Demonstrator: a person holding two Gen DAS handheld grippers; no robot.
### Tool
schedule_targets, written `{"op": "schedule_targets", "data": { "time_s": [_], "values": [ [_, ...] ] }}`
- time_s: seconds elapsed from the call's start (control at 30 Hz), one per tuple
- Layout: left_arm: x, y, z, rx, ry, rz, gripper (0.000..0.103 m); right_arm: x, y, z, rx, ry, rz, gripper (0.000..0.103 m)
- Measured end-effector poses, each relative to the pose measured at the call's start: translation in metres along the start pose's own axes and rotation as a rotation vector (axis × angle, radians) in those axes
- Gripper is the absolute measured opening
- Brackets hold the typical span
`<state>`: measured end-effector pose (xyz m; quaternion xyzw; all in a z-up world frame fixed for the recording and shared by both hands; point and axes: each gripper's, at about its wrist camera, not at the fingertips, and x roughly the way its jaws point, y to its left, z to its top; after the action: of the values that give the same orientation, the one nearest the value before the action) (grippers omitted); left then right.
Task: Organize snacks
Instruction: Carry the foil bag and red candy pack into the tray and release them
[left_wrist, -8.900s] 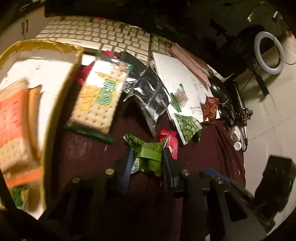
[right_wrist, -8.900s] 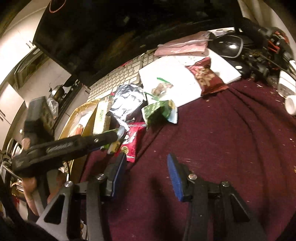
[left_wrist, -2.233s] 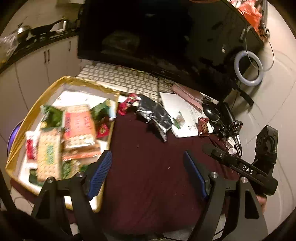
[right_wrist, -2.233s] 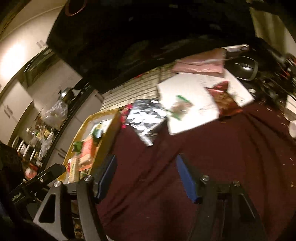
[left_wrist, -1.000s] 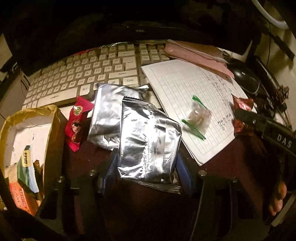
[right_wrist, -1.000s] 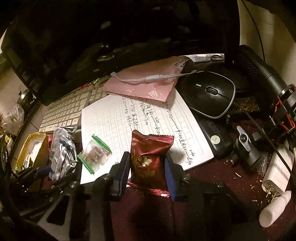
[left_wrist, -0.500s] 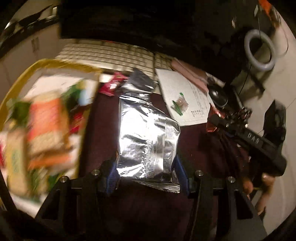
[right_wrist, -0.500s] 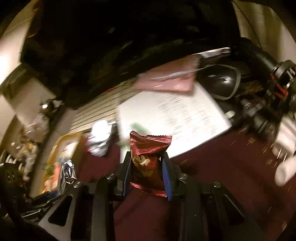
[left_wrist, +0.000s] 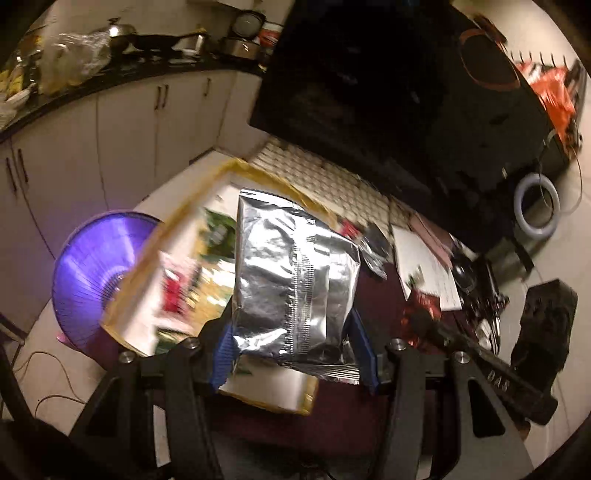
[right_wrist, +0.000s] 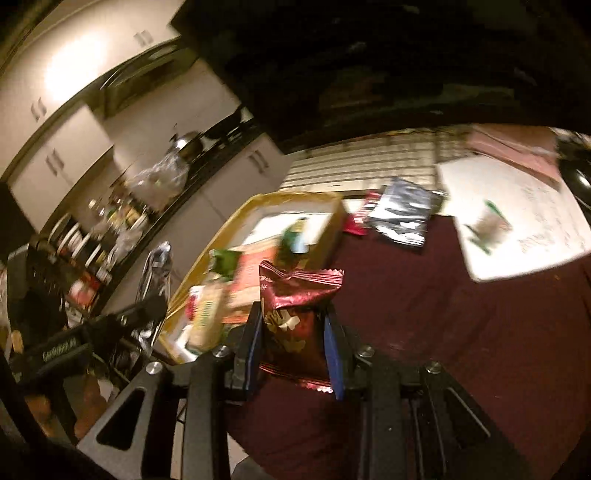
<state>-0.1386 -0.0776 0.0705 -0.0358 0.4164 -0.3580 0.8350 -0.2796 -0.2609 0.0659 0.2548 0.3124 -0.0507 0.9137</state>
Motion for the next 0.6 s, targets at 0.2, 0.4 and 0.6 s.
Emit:
{"op": "schedule_targets", "data": {
  "time_s": [0.2,0.4,0.6],
  "values": [
    [0.018,0.025,0.039,-0.019,0.003,0.009,0.057,0.042,0.030,0.030,-0.052,0.038,0.018,0.029],
    [0.084,0.051,0.088,-0.069,0.103,0.003,0.057,0.102,0.044,0.073,-0.098,0.082,-0.036,0.029],
    [0.144,0.061,0.110,-0.057,0.204,0.087,0.057,0.160,0.024,0.092,-0.048,0.153,-0.088,0.029]
  ]
}}
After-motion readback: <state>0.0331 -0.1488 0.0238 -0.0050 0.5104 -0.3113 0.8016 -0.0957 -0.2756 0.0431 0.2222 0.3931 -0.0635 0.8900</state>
